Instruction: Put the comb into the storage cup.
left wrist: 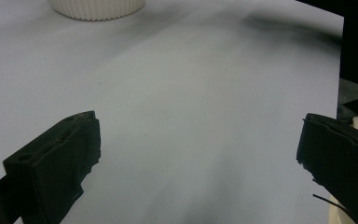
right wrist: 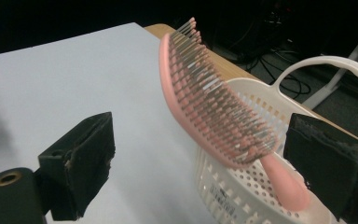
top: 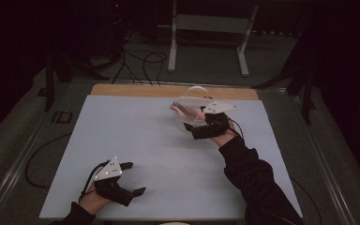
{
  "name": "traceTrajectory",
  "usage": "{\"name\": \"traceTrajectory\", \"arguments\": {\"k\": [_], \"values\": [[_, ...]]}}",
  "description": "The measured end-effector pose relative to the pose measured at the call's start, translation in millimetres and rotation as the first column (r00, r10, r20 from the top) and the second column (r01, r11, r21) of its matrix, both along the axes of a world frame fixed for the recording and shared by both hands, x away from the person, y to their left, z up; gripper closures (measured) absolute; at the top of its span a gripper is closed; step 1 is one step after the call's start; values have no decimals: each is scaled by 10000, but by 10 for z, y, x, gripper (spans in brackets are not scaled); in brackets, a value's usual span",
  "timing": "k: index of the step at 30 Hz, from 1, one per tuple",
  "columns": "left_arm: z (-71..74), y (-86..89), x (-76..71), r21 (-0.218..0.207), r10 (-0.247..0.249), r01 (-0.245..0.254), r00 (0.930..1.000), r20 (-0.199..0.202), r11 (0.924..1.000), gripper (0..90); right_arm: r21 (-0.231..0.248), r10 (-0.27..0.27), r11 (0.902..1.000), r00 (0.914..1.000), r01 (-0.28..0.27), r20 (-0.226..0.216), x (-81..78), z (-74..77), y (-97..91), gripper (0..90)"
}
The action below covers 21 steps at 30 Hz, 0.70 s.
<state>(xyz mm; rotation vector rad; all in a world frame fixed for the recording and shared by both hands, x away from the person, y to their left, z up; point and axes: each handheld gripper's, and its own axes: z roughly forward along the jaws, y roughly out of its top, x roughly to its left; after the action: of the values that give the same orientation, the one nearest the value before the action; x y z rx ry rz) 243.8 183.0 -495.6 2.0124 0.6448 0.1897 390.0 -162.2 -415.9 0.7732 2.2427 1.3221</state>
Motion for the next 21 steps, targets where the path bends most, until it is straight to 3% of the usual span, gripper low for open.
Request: {"name": "traceTrajectory", "arguments": {"k": [8, 21], "values": [[8, 11, -9, -3, -13, 13, 10000, 3, 10000, 0, 61, 32, 10000, 9997, -31, -233, -133, -50, -168, 86], [21, 49, -30, 6, 74, -74, 10000, 22, 10000, 0, 259, -78, 9996, 9998, 83, -191, -377, -160, -402, 85]]}}
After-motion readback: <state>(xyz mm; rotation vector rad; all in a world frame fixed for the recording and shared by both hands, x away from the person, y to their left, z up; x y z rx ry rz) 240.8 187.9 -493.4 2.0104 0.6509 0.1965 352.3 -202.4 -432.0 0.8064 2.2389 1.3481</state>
